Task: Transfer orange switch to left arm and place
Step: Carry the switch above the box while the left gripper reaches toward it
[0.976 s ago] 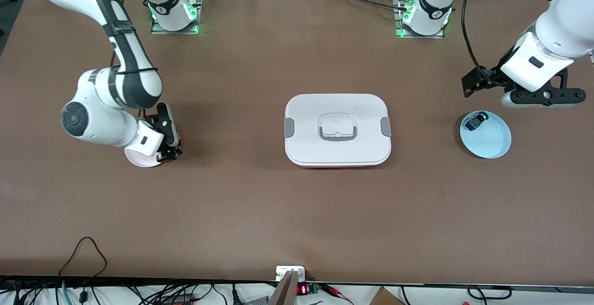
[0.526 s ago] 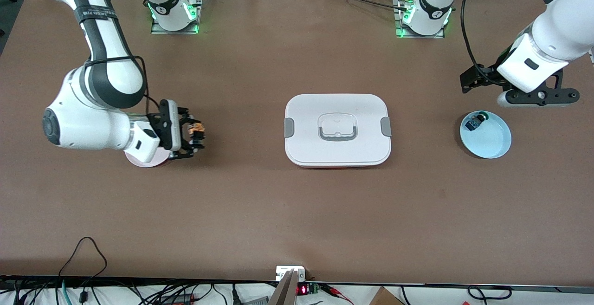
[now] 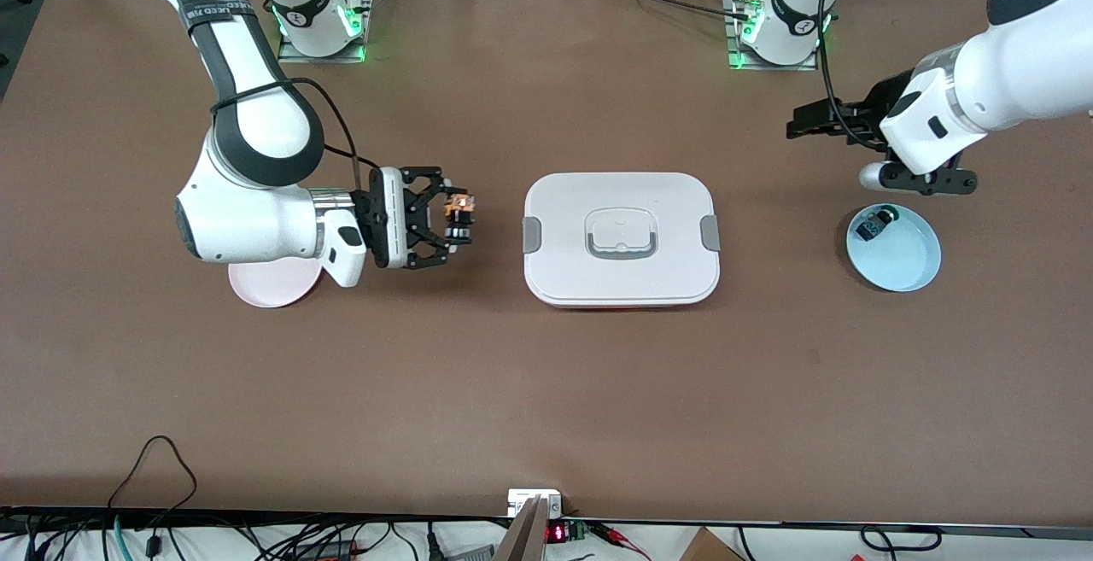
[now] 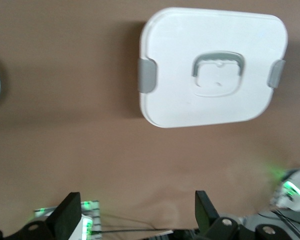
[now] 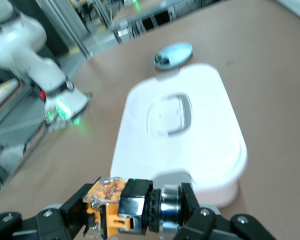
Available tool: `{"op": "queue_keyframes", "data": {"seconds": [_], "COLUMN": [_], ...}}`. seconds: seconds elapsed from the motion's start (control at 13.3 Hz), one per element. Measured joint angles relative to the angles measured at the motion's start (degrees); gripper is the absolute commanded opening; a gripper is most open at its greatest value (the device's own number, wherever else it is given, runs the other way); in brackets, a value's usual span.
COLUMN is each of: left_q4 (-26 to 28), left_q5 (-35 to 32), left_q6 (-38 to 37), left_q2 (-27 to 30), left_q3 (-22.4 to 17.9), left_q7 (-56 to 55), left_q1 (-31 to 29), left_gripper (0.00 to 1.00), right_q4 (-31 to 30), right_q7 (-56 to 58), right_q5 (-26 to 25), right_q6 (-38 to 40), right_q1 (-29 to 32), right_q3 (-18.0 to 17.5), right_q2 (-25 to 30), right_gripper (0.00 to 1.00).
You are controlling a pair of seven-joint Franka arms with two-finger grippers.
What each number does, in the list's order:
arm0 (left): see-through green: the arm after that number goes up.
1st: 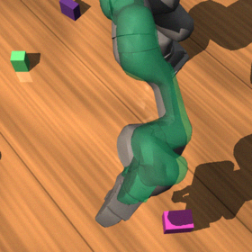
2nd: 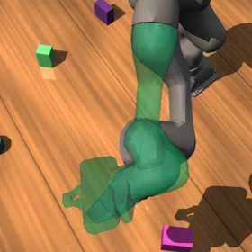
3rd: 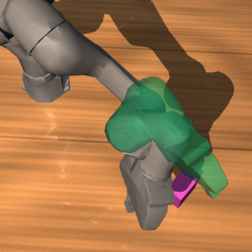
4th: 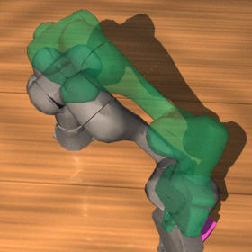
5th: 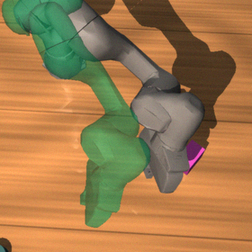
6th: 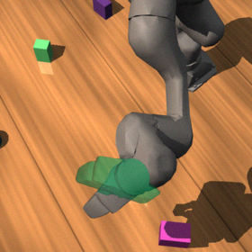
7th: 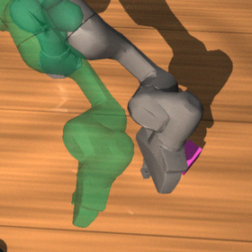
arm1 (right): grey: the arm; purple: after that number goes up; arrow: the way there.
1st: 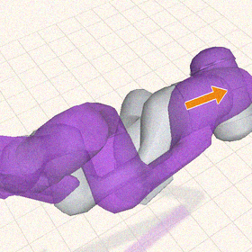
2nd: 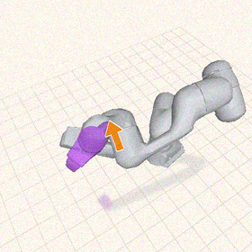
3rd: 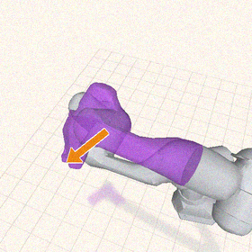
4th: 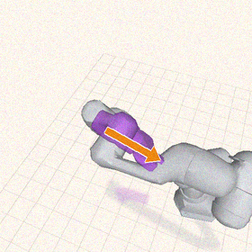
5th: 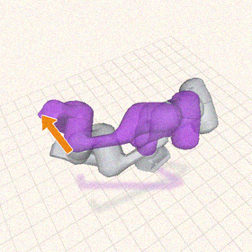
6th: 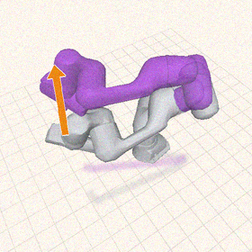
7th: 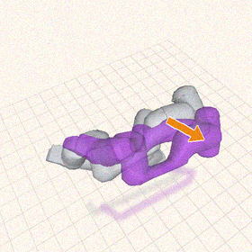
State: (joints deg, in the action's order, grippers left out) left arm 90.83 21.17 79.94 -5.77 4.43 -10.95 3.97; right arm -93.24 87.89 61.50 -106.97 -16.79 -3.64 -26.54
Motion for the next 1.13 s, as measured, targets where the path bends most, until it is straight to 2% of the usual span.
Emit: {"op": "queue_keyframes", "data": {"seconds": [0.3, 0.53, 0.83, 1.13], "left_q4": [0.1, 0.13, 0.88, 8.81], "left_q5": [11.65, 22.24, 38.08, 50.11], "left_q6": [-0.45, -0.39, 1.4, 8.56], "left_q2": [-3.36, -6.5, -9.58, -11.26], "left_q3": [-0.03, -0.01, 0.26, 0.45], "left_q7": [0.0, 0.19, 2.43, 4.6], "left_q1": [-1.35, -2.01, -1.78, -1.43], "left_gripper": [1.0, 1.0, 1.0, 1.0], "right_q4": [0.04, 0.07, 0.16, 0.24], "right_q7": [0.04, 0.29, 0.83, 0.99], "right_q5": [16.4, 26.61, 37.09, 42.36], "right_q6": [-3.13, -8.99, -19.3, -24.18], "right_q1": [-3.52, -7.81, -15.22, -19.37], "right_q3": [-0.03, -0.08, -0.12, -0.1], "right_q2": [-1.25, -1.8, -1.8, -1.8], "right_gripper": [0.0, 0.0, 0.0, 0.0]}}
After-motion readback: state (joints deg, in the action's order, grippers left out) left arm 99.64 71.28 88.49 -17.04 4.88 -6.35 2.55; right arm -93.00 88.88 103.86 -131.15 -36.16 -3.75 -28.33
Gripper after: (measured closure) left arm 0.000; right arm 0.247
